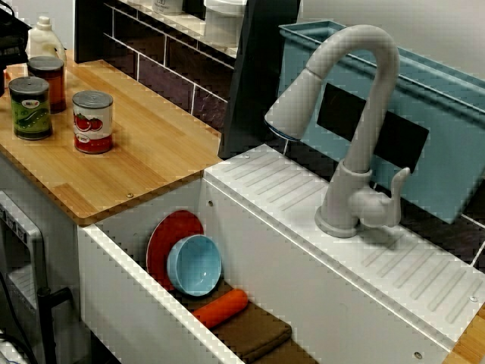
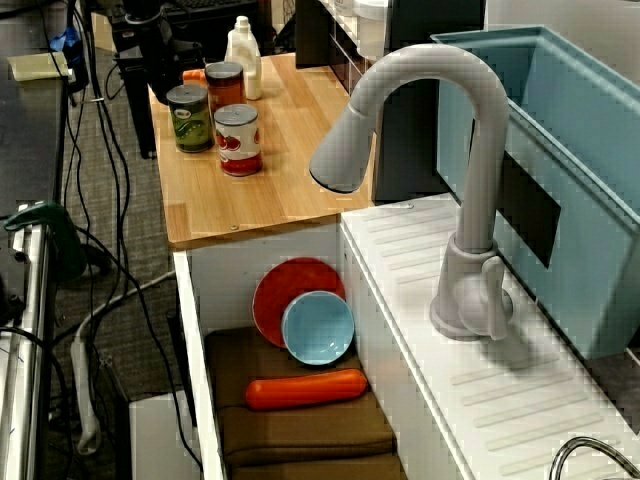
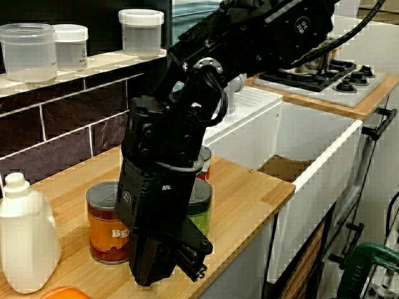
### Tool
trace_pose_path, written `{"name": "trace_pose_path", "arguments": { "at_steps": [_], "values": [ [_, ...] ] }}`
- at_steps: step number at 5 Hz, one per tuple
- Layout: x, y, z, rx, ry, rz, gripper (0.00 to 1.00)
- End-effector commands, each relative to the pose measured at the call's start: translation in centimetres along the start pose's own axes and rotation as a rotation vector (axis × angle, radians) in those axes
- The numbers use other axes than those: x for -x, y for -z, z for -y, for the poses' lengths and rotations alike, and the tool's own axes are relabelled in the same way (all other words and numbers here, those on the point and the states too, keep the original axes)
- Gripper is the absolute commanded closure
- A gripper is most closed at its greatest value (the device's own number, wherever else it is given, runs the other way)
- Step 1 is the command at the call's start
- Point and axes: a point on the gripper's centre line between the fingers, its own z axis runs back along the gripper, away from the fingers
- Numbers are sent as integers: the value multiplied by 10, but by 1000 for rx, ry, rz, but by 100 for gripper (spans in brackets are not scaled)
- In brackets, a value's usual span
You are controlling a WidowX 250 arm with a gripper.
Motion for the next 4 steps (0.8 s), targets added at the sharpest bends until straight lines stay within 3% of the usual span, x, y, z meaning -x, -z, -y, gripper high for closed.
{"name": "trace_pose_path", "arguments": {
  "at_steps": [1,4],
  "values": [
    [0,-4,8,-2,6,37,100],
    [8,9,46,-38,-30,42,100]
  ]
}}
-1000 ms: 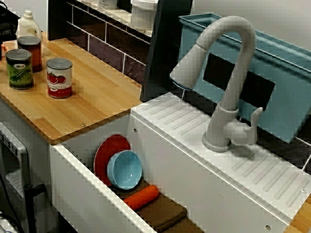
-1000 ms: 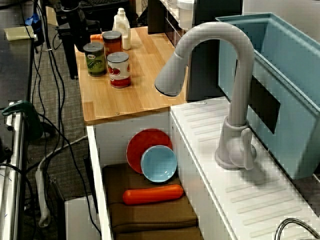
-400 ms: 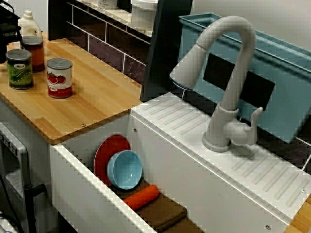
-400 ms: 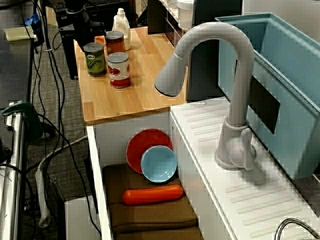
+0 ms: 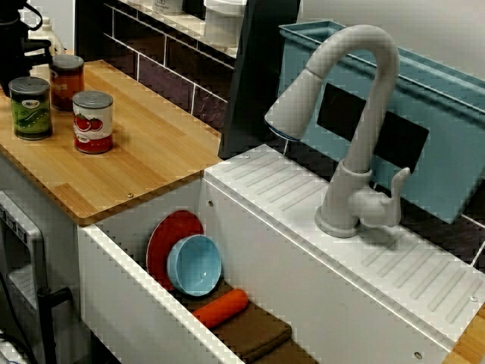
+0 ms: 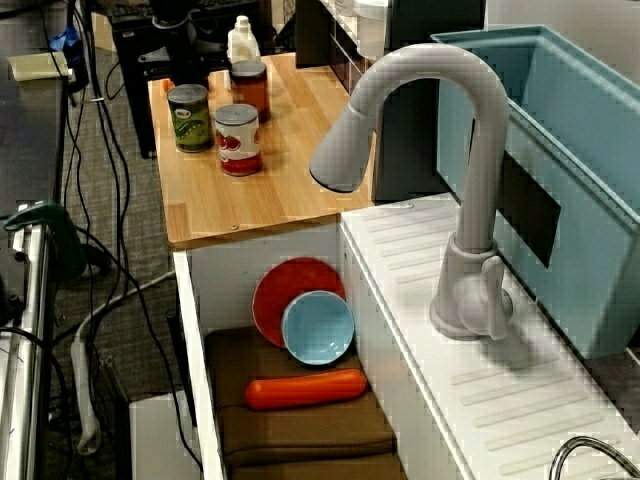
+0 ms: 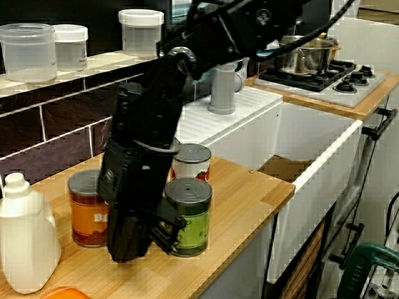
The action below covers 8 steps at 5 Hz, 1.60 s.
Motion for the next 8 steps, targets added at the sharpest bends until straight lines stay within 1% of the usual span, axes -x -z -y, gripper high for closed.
{"name": "trace_pose_path", "arguments": {
  "at_steps": [1,3,4,6,8],
  "values": [
    [5,4,23,-31,-4,-19,100],
    [4,4,37,-50,-23,-39,100],
    [3,3,37,-50,-21,-42,100],
    [2,-11,22,-16,5,-47,100],
    [-1,-21,6,-1,19,-58,100]
  ]
}}
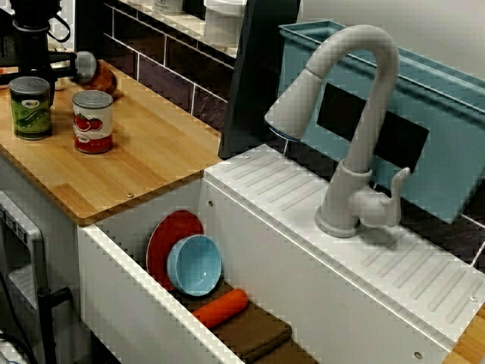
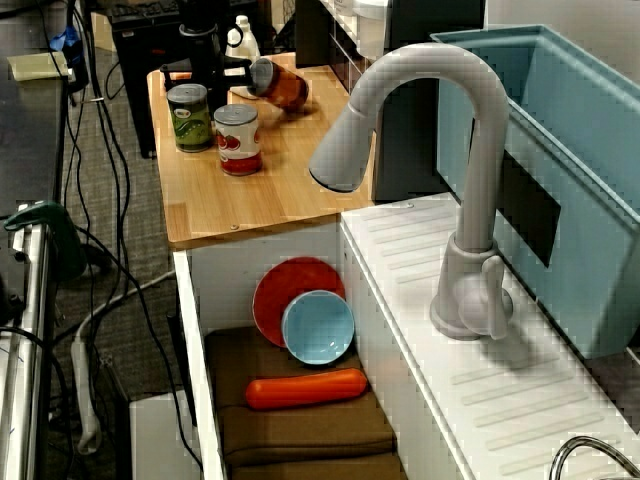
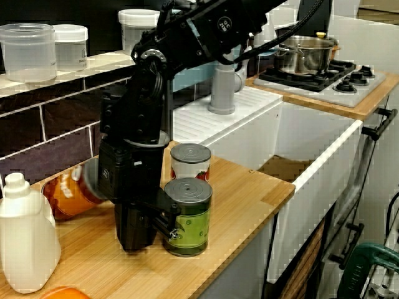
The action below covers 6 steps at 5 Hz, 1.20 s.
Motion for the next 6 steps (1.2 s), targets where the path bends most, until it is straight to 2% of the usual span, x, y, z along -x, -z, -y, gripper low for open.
{"name": "trace_pose_path", "arguments": {
  "at_steps": [1,6],
  "values": [
    [-17,-30,-19,47,-3,50,100],
    [-20,-44,-48,84,34,34,100]
  ]
}}
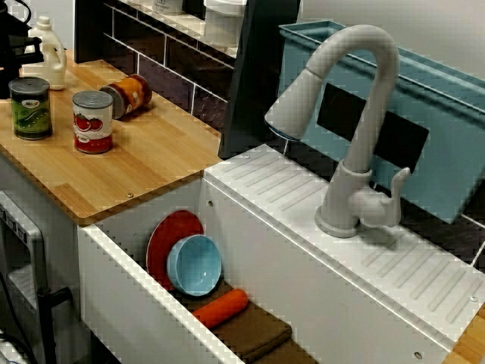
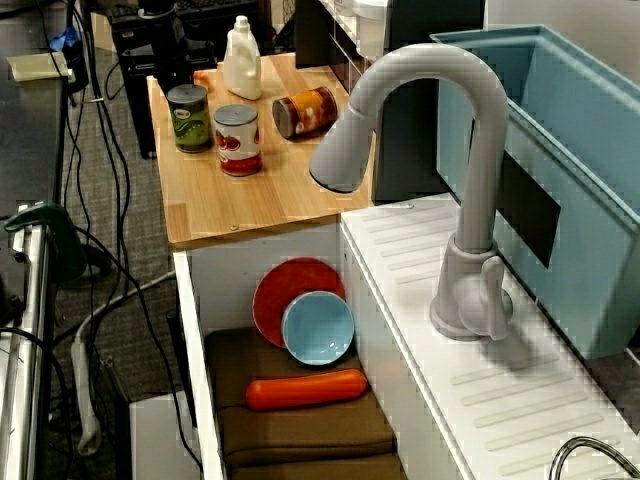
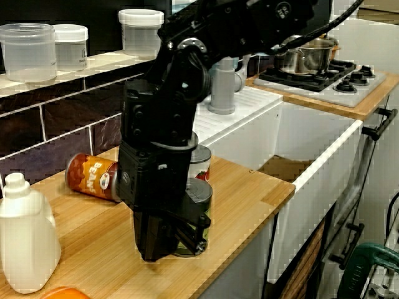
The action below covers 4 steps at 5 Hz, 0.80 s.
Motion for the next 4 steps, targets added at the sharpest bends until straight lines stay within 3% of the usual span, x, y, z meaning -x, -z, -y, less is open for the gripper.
{"name": "trace_pose_path", "arguments": {
  "at_steps": [1,2,4],
  "values": [
    [-12,-27,-16,36,23,46,100],
    [-12,-28,-25,46,72,46,100],
    [-15,-27,-32,64,295,54,100]
  ]
}}
